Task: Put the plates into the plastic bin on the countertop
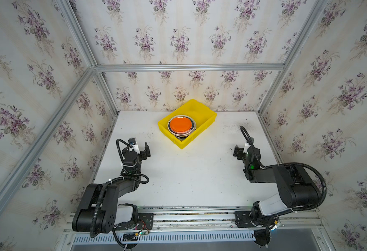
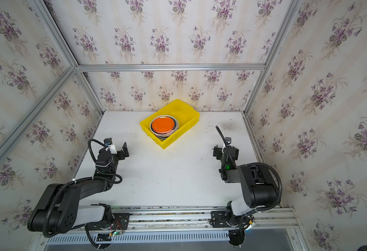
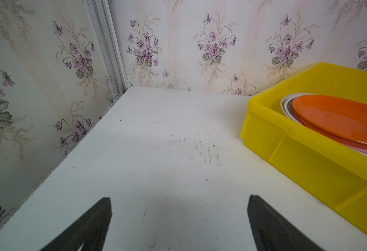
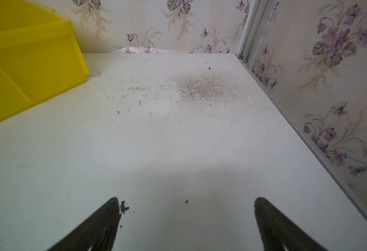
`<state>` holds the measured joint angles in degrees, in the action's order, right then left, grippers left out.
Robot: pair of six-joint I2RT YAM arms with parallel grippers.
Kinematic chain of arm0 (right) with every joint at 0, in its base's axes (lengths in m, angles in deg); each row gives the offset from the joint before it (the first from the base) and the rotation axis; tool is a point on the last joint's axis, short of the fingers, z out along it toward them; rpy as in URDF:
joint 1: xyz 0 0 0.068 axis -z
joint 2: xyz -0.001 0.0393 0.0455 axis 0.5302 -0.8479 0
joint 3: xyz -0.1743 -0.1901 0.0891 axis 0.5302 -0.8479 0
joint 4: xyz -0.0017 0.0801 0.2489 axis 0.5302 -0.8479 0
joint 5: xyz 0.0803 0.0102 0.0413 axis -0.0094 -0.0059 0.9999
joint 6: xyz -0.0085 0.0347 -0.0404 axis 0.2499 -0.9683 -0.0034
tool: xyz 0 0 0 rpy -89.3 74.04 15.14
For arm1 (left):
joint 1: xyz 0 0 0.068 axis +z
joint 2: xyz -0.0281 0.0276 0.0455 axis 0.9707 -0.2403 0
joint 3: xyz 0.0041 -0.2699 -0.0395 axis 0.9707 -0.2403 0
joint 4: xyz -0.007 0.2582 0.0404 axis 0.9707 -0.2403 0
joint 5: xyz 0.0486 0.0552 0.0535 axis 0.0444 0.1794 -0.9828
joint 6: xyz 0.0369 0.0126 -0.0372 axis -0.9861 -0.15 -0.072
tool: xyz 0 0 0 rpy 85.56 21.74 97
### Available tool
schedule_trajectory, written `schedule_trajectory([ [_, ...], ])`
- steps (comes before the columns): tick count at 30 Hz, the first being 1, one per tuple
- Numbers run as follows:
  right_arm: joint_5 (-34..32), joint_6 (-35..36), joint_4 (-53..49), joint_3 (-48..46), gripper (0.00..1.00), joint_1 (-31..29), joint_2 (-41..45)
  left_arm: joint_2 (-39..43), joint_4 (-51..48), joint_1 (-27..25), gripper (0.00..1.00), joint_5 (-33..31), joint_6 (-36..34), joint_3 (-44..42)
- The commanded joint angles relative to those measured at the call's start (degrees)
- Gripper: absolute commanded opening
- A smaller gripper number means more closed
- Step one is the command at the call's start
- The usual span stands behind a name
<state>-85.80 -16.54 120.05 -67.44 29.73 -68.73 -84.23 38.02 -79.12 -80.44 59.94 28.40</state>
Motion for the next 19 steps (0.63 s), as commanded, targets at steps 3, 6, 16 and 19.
schedule_trajectory([
  [3,3.25,2.29,3.03,1.27,0.99,-0.09,-0.99,0.04,1.15,0.03,1.0,1.39,-1.48,0.38],
  [6,3.44,2.0,-0.3,2.14,0.99,-0.18,-0.17,0.05,0.93,0.03,1.0,1.46,-1.47,0.47],
  [16,3.43,2.03,-0.58,2.25,0.99,-0.22,-0.01,-0.13,0.75,0.03,1.0,1.48,-1.48,0.69],
  [19,3.42,2.11,-0.05,1.89,0.98,-0.26,0.11,0.05,0.88,-0.01,1.0,1.48,-1.41,0.52],
])
